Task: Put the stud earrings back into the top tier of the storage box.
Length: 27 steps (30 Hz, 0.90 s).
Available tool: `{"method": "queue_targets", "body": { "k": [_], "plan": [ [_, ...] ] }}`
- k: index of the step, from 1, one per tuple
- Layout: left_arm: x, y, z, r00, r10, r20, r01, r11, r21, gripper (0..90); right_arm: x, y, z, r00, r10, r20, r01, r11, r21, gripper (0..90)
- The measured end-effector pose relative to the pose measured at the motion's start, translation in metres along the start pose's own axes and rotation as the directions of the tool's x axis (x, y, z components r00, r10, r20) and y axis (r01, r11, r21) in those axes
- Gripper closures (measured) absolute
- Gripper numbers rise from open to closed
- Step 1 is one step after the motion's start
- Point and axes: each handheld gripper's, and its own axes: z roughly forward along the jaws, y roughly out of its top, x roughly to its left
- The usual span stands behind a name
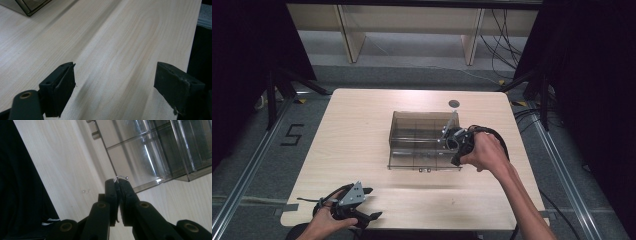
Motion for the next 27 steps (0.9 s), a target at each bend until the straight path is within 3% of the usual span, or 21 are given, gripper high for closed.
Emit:
{"method": "queue_targets", "body": {
  "k": [2, 3, 4, 9, 10, 24, 25, 27],
  "plan": [
    [0.001, 0.001, 0.0, 0.9999, 0.016, 0.004, -0.016, 0.9999, 0.006, 16.5, -0.005, 0.003, 0.003, 0.9998, -0.018, -0.003, 0.018, 1.0, -0.007, 86.7],
    [0.001, 0.001, -0.001, 0.9997, 0.026, 0.0, -0.026, 0.9996, 0.008, 16.5, -0.004, 0.005, 0.003, 1.0, 0.001, -0.002, -0.001, 1.0, 0.006, 86.7],
    [-0.001, 0.0, 0.0, 0.9999, -0.009, 0.007, 0.009, 1.0, 0.0, 16.5, -0.007, 0.007, 0.005, 0.9998, -0.017, -0.006, 0.017, 1.0, -0.01, 86.7],
    [0.0, 0.0, 0.0, 1.0, -0.005, 0.004, 0.005, 1.0, -0.001, 16.5, -0.012, 0.013, 0.01, 0.9998, 0.018, -0.002, -0.018, 1.0, 0.018, 86.7],
    [-0.001, 0.0, 0.0, 1.0, -0.009, 0.005, 0.009, 0.9999, -0.011, 16.5, -0.015, 0.013, 0.012, 1.0, 0.0, -0.008, 0.0, 1.0, 0.007, 86.7],
    [0.0, 0.0, -0.001, 1.0, -0.001, 0.006, 0.001, 1.0, 0.003, 16.5, -0.028, 0.021, 0.03, 0.9996, 0.013, -0.026, -0.012, 0.999, 0.043, 86.5],
    [-0.001, 0.0, -0.001, 1.0, -0.001, -0.004, 0.001, 1.0, -0.007, 16.5, -0.026, 0.022, 0.03, 0.9991, 0.034, -0.023, -0.033, 0.998, 0.053, 86.5],
    [0.0, 0.0, -0.001, 1.0, 0.003, 0.004, -0.003, 1.0, 0.004, 16.5, -0.028, 0.022, 0.034, 0.9996, 0.009, -0.025, -0.008, 0.999, 0.036, 86.4]
  ]
}}
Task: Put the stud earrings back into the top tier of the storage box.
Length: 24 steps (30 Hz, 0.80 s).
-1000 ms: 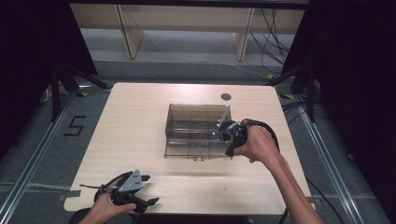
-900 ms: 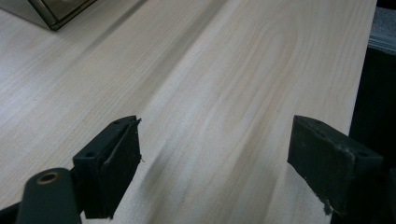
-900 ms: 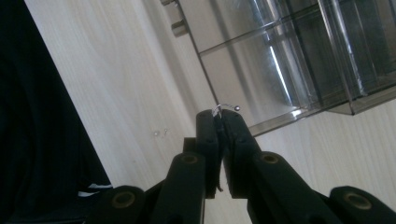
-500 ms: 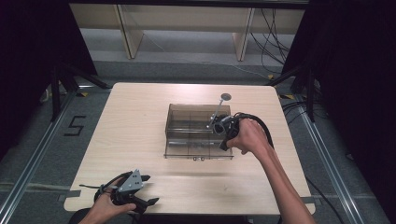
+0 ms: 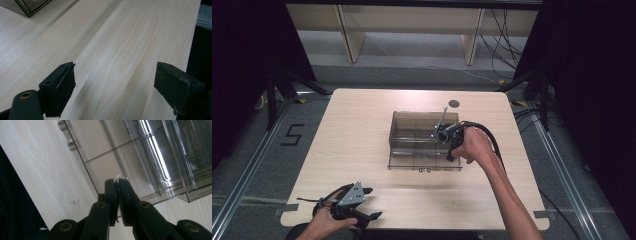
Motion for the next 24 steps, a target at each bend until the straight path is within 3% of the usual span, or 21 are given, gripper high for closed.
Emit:
{"method": "queue_targets", "body": {
  "k": [10, 13, 14, 15, 21, 24],
  "plan": [
    [0.0, 0.0, 0.0, 1.0, -0.003, -0.009, 0.003, 1.0, -0.008, 16.5, -0.007, 0.007, 0.018, 0.9992, 0.04, 0.005, -0.04, 0.997, 0.069, 86.2],
    [-0.001, 0.0, 0.0, 1.0, 0.0, -0.008, 0.0, 1.0, -0.002, 16.5, -0.009, 0.01, 0.022, 0.9994, 0.035, 0.0, -0.035, 0.997, 0.075, 86.2],
    [-0.001, -0.001, 0.001, 0.9999, -0.008, -0.012, 0.008, 0.9997, -0.025, 16.5, -0.012, 0.011, 0.025, 0.9998, 0.016, 0.015, -0.017, 0.997, 0.08, 86.1],
    [0.0, -0.001, 0.0, 1.0, -0.006, -0.006, 0.006, 0.9999, -0.014, 16.5, -0.011, 0.011, 0.026, 0.9992, 0.04, -0.001, -0.04, 0.995, 0.091, 86.0],
    [0.0, 0.0, -0.001, 1.0, -0.006, 0.001, 0.006, 1.0, -0.005, 16.5, -0.014, 0.011, 0.03, 0.9979, 0.064, -0.006, -0.063, 0.993, 0.097, 82.0],
    [0.0, 0.0, 0.0, 1.0, -0.005, 0.005, 0.005, 1.0, -0.002, 16.5, -0.013, 0.008, 0.023, 0.998, 0.063, 0.01, -0.064, 0.996, 0.063, 79.8]
  ]
}}
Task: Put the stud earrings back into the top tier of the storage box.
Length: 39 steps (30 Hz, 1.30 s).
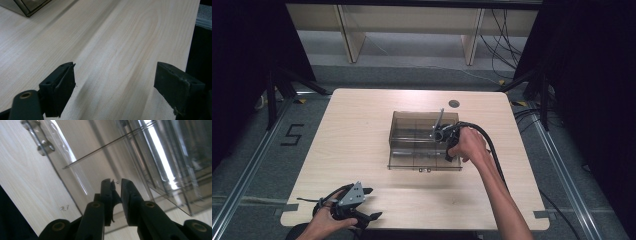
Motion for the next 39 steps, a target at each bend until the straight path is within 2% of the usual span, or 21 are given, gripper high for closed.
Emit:
{"method": "queue_targets", "body": {
  "k": [1, 2, 5, 8, 10, 14, 15, 17, 18, 19, 20, 21, 22, 24, 25, 26, 27, 28, 31, 34, 39],
  "plan": [
    [0.0, 0.0, 0.0, 0.9999, 0.002, -0.011, -0.003, 1.0, -0.008, 16.5, 0.001, -0.001, -0.003, 1.0, -0.005, 0.003, 0.005, 1.0, -0.013, 79.2],
    [0.0, 0.0, 0.0, 0.9999, 0.001, -0.01, -0.002, 1.0, -0.007, 16.5, 0.003, -0.004, -0.009, 0.9999, 0.01, 0.011, -0.01, 1.0, -0.025, 78.4],
    [0.0, 0.0, 0.0, 1.0, 0.001, -0.004, -0.001, 1.0, -0.004, 16.5, 0.01, -0.015, -0.024, 0.9998, 0.004, 0.022, -0.003, 0.997, -0.072, 77.0],
    [0.0, 0.0, 0.0, 0.9999, 0.003, -0.012, -0.003, 1.0, -0.004, 16.5, 0.024, -0.029, -0.034, 0.9992, -0.035, 0.02, 0.037, 0.994, -0.102, 75.2],
    [0.0, 0.0, 0.001, 1.0, -0.003, -0.005, 0.003, 1.0, -0.008, 16.5, 0.037, -0.038, -0.038, 0.999, -0.042, 0.013, 0.043, 0.992, -0.12, 74.9],
    [0.0, 0.0, 0.001, 1.0, -0.005, -0.008, 0.005, 1.0, -0.003, 16.5, 0.058, -0.055, -0.037, 0.9965, -0.083, 0.002, 0.083, 0.99, -0.11, 73.7],
    [0.0, 0.0, 0.001, 0.9999, -0.003, -0.01, 0.003, 1.0, -0.004, 16.5, 0.063, -0.057, -0.037, 0.9986, -0.053, -0.001, 0.053, 0.993, -0.105, 73.7],
    [0.002, 0.0, 0.0, 0.9999, 0.008, -0.011, -0.008, 0.9999, 0.009, 16.5, 0.07, -0.064, -0.033, 0.9974, -0.072, 0.006, 0.073, 0.993, -0.091, 73.8],
    [0.003, 0.0, -0.001, 0.9996, 0.025, -0.013, -0.025, 0.9997, 0.007, 16.5, 0.072, -0.066, -0.029, 0.9951, -0.099, -0.001, 0.098, 0.99, -0.102, 73.8],
    [0.003, 0.001, -0.001, 0.9995, 0.03, -0.008, -0.03, 0.9995, 0.012, 16.5, 0.075, -0.068, -0.027, 0.9965, -0.084, -0.002, 0.083, 0.992, -0.094, 73.8],
    [0.002, 0.0, -0.001, 0.9999, 0.011, -0.011, -0.011, 0.9999, 0.007, 16.5, 0.078, -0.069, -0.024, 0.9955, -0.095, 0.001, 0.095, 0.991, -0.098, 73.8],
    [0.002, 0.0, -0.001, 0.9999, 0.011, -0.011, -0.011, 0.9999, 0.007, 16.5, 0.081, -0.071, -0.022, 0.9966, -0.082, -0.002, 0.081, 0.993, -0.089, 74.0],
    [0.0, 0.0, 0.001, 0.9999, -0.005, -0.009, 0.005, 1.0, -0.005, 16.5, 0.084, -0.072, -0.015, 0.9936, -0.112, -0.009, 0.111, 0.99, -0.092, 74.3],
    [0.002, 0.0, 0.0, 0.9999, 0.011, -0.012, -0.011, 0.9999, 0.007, 16.5, 0.087, -0.073, -0.013, 0.9956, -0.093, -0.012, 0.091, 0.992, -0.083, 74.6],
    [0.002, 0.0, 0.0, 0.9999, 0.008, -0.01, -0.008, 0.9999, 0.007, 16.5, 0.089, -0.073, -0.004, 0.9918, -0.126, -0.023, 0.124, 0.989, -0.077, 74.6],
    [0.0, 0.0, 0.001, 1.0, -0.006, -0.006, 0.006, 1.0, -0.005, 16.5, 0.092, -0.073, 0.0, 0.9925, -0.12, -0.023, 0.119, 0.991, -0.058, 74.9],
    [0.0, 0.0, 0.001, 0.9999, -0.001, -0.012, 0.001, 1.0, -0.003, 16.5, 0.093, -0.073, 0.006, 0.9904, -0.134, -0.032, 0.133, 0.99, -0.041, 75.7],
    [0.001, 0.0, 0.0, 0.9999, 0.008, -0.009, -0.008, 0.9999, 0.007, 16.5, 0.092, -0.073, 0.01, 0.9871, -0.157, -0.032, 0.156, 0.987, -0.046, 76.1],
    [0.002, 0.0, 0.0, 0.9999, 0.007, -0.009, -0.007, 0.9999, 0.008, 16.5, 0.092, -0.073, 0.018, 0.985, -0.17, -0.032, 0.169, 0.985, -0.038, 77.1],
    [0.0, 0.0, 0.001, 1.0, -0.004, -0.007, 0.004, 1.0, -0.003, 16.5, 0.092, -0.072, 0.029, 0.9827, -0.184, -0.017, 0.184, 0.983, 0.001, 77.5],
    [0.0, 0.0, 0.001, 1.0, -0.001, -0.01, 0.0, 1.0, -0.004, 16.5, 0.09, -0.072, 0.042, 0.9856, -0.167, -0.024, 0.168, 0.985, 0.029, 77.5]
  ]
}}
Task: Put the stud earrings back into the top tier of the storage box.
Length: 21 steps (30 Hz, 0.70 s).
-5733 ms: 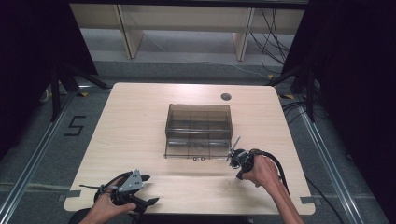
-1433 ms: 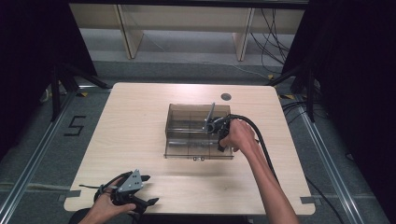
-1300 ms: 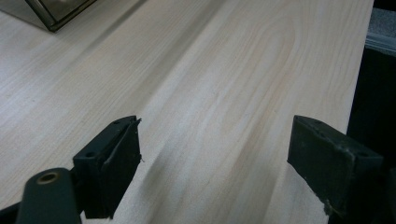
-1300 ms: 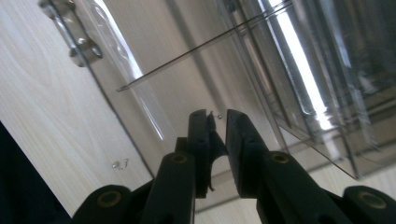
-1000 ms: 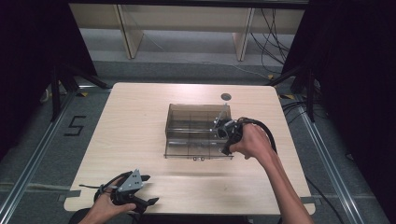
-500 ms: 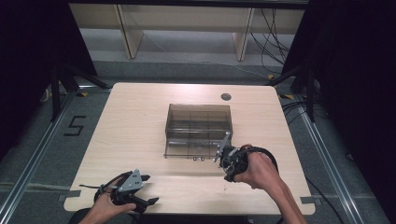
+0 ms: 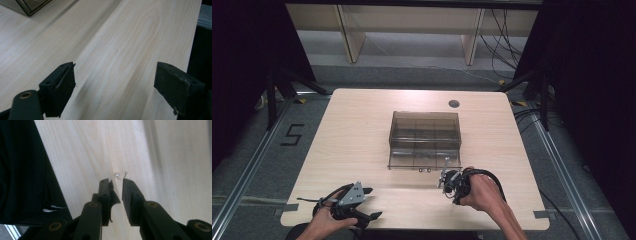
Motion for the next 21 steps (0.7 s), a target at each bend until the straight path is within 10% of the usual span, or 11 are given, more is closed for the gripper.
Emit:
{"method": "queue_targets", "body": {
  "k": [21],
  "plan": [
    [0.0, 0.0, 0.0, 1.0, -0.003, 0.0, 0.003, 1.0, 0.0, 16.5, -0.004, 0.009, 0.029, 0.9997, -0.007, -0.025, 0.009, 0.999, 0.052, 81.7]
  ]
}}
